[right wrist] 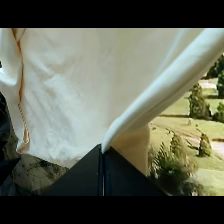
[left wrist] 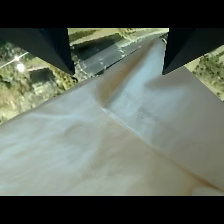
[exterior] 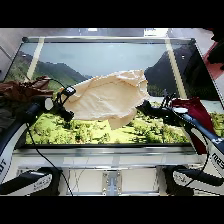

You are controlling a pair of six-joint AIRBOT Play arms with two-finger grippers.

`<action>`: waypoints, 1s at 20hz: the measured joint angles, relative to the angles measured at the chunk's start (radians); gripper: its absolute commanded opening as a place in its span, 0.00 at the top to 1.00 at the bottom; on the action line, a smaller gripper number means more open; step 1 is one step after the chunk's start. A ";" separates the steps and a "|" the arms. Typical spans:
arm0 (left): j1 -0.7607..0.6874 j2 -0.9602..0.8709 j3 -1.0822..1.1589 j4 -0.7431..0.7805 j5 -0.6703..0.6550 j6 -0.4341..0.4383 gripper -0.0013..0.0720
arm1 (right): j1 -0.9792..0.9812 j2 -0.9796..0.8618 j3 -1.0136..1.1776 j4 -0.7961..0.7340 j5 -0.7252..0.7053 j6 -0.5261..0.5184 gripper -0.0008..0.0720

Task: Fold the shirts.

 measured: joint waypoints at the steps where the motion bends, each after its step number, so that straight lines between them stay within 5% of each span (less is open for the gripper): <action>1: -0.004 -0.011 0.000 0.028 0.008 -0.030 0.15 | -0.001 0.000 0.000 0.001 0.001 0.000 0.94; 5: -0.011 -0.060 0.000 0.100 0.023 -0.104 0.16 | -0.001 0.000 0.000 0.002 0.007 0.000 0.94; 6: -0.012 -0.070 0.000 0.109 0.027 -0.114 0.34 | -0.001 0.000 0.000 0.002 0.007 0.000 0.94; 8: -0.013 -0.083 0.000 0.119 0.042 -0.127 0.88 | -0.001 0.000 0.000 0.002 0.008 0.000 0.94; 9: -0.013 -0.087 0.000 0.124 0.052 -0.131 0.97 | -0.001 0.000 0.000 0.002 0.008 0.000 0.94; 15: -0.013 -0.095 0.020 0.177 0.108 -0.166 0.97 | -0.006 0.028 0.000 0.001 0.011 -0.014 0.95; 20: -0.013 -0.042 0.137 0.354 0.013 -0.295 0.97 | -0.103 0.209 0.002 -0.003 0.034 -0.025 0.95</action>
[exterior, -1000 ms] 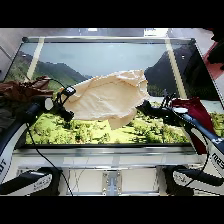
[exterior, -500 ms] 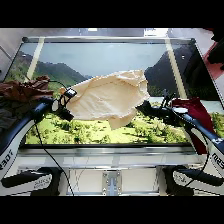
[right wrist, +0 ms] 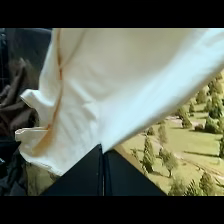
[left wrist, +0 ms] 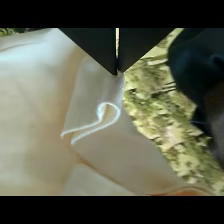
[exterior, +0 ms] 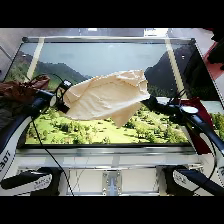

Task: Fold the shirts.

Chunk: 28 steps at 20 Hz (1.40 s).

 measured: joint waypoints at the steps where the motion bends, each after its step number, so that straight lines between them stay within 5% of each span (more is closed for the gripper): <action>1: 0.001 0.033 0.030 0.028 -0.024 -0.024 0.97 | -0.032 0.058 0.007 -0.007 0.014 0.001 0.95; 8: 0.002 0.462 0.143 0.098 -0.167 -0.145 0.97 | -0.198 0.440 0.265 -0.203 0.158 0.179 0.95; 14: 0.002 0.694 0.303 -0.045 -0.032 -0.108 0.97 | -0.232 0.568 0.600 -0.300 0.180 0.286 0.95; 23: 0.002 0.259 0.444 -0.074 -0.124 -0.031 0.97 | -0.238 0.367 0.563 -0.494 0.212 0.355 0.95; 28: 0.002 -0.102 0.457 0.071 0.035 -0.153 0.97 | -0.199 0.069 0.443 -0.517 0.019 0.282 0.95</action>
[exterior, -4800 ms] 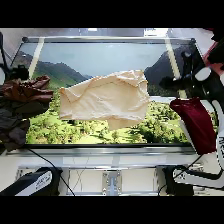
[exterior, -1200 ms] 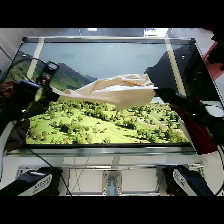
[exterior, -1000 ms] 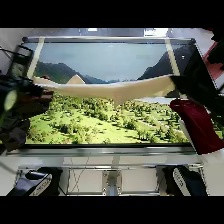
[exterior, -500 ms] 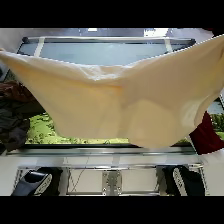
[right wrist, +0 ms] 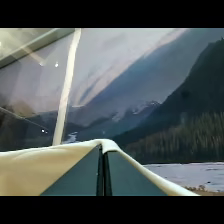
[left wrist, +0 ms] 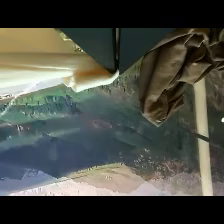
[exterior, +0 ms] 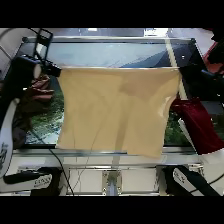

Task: Fold the shirts.

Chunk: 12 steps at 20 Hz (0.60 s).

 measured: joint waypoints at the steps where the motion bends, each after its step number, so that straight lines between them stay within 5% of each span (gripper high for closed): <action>1: 0.000 -0.067 0.009 0.023 0.032 -0.032 0.97 | 0.023 -0.064 -0.008 0.005 -0.063 -0.021 0.95; 4: 0.000 -0.215 0.035 0.066 0.113 -0.127 0.97 | 0.115 -0.253 -0.023 0.041 -0.288 -0.080 0.94; 5: 0.000 -0.249 0.040 0.074 0.147 -0.161 0.92 | 0.146 -0.303 -0.026 0.052 -0.363 -0.091 0.86; 6: 0.000 -0.274 0.046 0.080 0.183 -0.195 0.71 | 0.179 -0.348 -0.028 0.060 -0.439 -0.100 0.62; 7: 0.000 -0.290 0.053 0.086 0.216 -0.225 0.39 | 0.205 -0.380 -0.028 0.064 -0.509 -0.108 0.50; 8: 0.001 -0.301 0.066 0.090 0.243 -0.248 0.19 | 0.226 -0.403 -0.026 0.069 -0.572 -0.114 0.50; 12: 0.003 -0.293 0.184 0.098 0.224 -0.291 0.18 | 0.242 -0.395 0.019 0.052 -0.664 -0.124 0.51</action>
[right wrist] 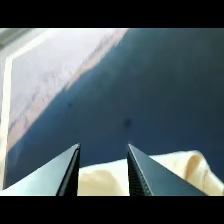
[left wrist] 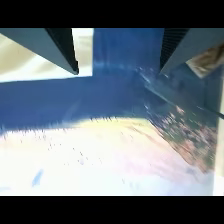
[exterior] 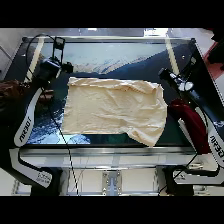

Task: Fold the shirts.

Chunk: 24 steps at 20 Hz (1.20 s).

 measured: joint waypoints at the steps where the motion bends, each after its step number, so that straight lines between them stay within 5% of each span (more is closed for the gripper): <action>1: 0.004 0.023 0.021 0.003 -0.016 0.002 0.18 | -0.013 0.031 0.010 -0.029 0.013 -0.001 0.51; 7: 0.138 0.278 -0.040 -0.037 -0.163 0.040 0.18 | -0.254 0.288 0.014 -0.274 0.354 0.113 0.52; 11: 0.248 0.522 -0.406 -0.190 -0.190 0.047 0.19 | -0.458 0.439 -0.160 -0.375 0.690 0.190 0.52; 15: 0.283 0.752 -0.758 -0.367 -0.173 0.034 0.19 | -0.570 0.517 -0.420 -0.294 0.904 0.198 0.41; 24: 0.296 0.883 -0.918 -0.571 -0.181 0.042 0.19 | -0.613 0.529 -0.775 -0.161 0.930 0.166 0.40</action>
